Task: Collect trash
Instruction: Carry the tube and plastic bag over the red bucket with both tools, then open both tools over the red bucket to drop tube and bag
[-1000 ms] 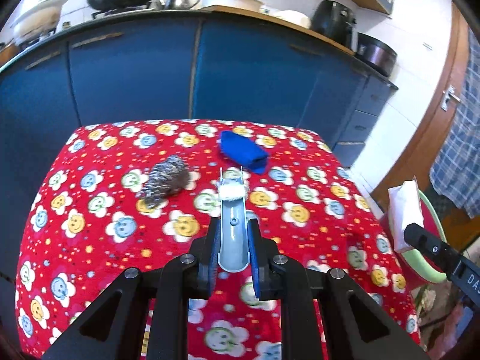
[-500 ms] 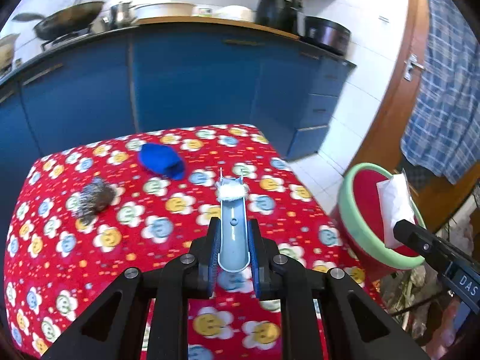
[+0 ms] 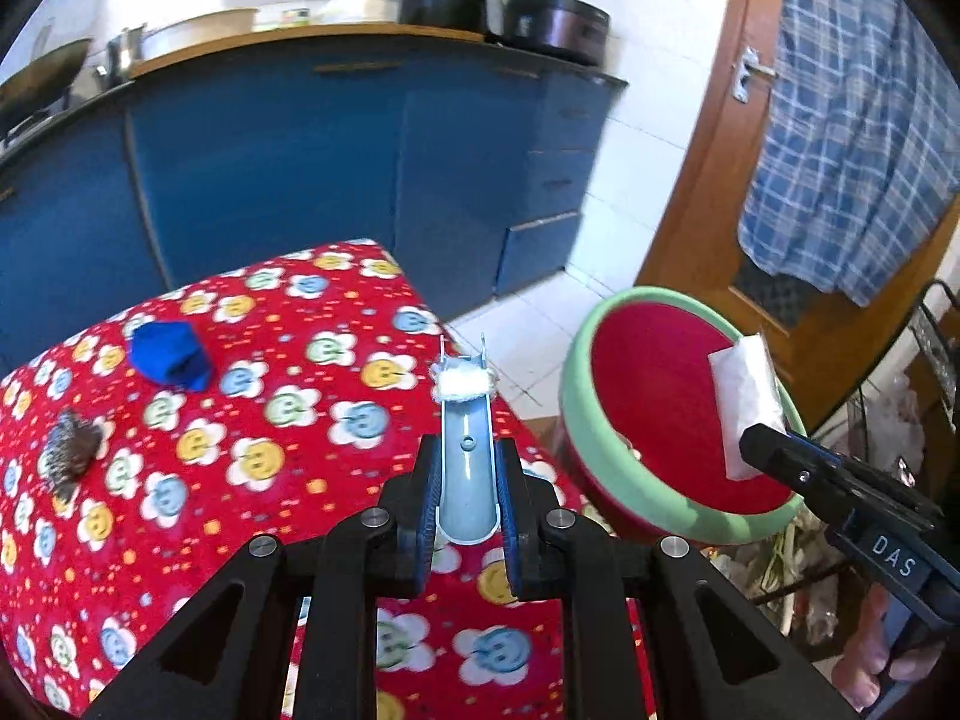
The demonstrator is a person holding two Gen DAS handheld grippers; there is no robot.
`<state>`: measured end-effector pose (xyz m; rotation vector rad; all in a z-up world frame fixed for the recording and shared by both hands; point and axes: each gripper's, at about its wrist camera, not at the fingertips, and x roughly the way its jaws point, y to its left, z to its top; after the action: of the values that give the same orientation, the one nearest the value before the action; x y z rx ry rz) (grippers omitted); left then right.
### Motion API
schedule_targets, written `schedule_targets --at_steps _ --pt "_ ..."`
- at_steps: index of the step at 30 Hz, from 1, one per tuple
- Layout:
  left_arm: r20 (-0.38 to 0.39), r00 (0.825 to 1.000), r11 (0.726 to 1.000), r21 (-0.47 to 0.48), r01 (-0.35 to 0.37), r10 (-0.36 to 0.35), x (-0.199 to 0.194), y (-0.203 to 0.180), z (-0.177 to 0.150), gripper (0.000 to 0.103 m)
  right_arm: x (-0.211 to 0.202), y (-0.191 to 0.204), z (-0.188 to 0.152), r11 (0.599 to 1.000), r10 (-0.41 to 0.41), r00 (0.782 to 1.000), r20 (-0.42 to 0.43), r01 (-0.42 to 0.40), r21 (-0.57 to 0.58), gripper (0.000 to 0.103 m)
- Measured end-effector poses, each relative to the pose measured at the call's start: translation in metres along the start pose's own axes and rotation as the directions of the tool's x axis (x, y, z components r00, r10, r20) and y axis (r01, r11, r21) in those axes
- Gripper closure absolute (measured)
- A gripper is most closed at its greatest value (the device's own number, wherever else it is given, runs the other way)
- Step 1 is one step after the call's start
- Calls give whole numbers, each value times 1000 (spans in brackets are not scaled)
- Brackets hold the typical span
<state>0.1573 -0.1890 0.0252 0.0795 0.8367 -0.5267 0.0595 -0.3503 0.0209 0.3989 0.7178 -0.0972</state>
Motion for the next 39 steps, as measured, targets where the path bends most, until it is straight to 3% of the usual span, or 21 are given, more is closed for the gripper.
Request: schedule_targets --at_steps 15,25,32,39 --pt "-65 997 996 86 36 -30 49 -51 16 85 29 -59 5 991 -128 991 -47 130 41 79" --pt "-92 995 994 102 37 -27 74 -65 19 85 39 -74 9 988 -142 988 -54 145 47 76" --pt "-101 994 992 116 44 -32 87 -77 22 85 31 -81 11 990 -124 992 1 123 70 68" --pt "-123 991 989 134 67 -50 104 -95 23 85 24 -93 15 989 -121 992 33 118 91 67"
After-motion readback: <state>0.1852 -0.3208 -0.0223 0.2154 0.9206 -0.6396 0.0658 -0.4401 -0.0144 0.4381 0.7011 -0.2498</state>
